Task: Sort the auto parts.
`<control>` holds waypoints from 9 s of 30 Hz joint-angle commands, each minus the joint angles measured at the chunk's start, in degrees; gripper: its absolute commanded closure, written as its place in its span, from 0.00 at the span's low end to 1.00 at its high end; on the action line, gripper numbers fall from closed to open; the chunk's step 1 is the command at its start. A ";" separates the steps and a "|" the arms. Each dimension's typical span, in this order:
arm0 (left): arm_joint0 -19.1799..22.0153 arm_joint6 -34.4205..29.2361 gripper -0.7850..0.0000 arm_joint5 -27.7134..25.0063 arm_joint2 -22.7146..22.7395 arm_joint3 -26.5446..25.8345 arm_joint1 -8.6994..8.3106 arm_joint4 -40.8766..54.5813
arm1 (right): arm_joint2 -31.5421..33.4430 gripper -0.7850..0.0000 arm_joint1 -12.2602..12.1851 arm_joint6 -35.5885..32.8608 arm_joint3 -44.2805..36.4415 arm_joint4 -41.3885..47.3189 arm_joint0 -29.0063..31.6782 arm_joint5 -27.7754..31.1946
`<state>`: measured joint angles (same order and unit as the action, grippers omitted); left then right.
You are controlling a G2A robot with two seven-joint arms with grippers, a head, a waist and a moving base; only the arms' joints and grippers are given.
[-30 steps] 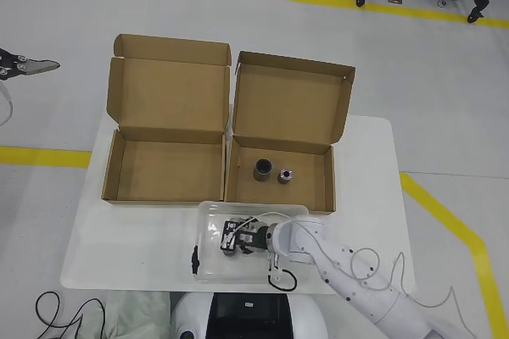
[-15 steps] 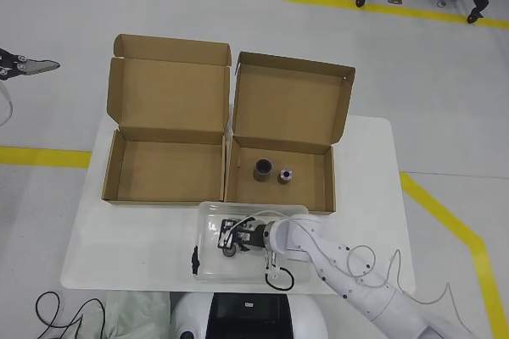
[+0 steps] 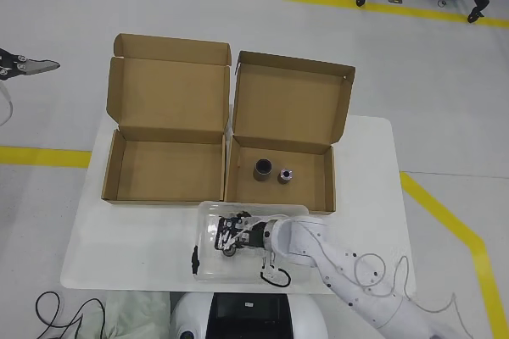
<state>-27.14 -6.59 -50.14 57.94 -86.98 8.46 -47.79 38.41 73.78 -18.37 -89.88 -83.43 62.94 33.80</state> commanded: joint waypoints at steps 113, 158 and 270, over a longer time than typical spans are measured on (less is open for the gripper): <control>0.00 0.00 0.00 0.00 0.00 0.00 0.00 0.00 | 0.82 1.00 6.60 16.87 12.40 12.31 -17.06 1.20; 0.00 0.00 0.00 0.00 0.00 0.00 0.00 0.00 | -17.32 0.49 29.26 22.63 58.98 13.23 -37.51 2.55; 0.00 0.00 0.00 0.00 0.00 0.00 0.00 0.00 | 1.75 0.45 5.31 -6.35 5.12 -7.72 0.72 19.57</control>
<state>-27.14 -6.59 -50.14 57.94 -86.98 8.46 -47.79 40.32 79.08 -24.40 -84.78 -91.21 63.69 53.45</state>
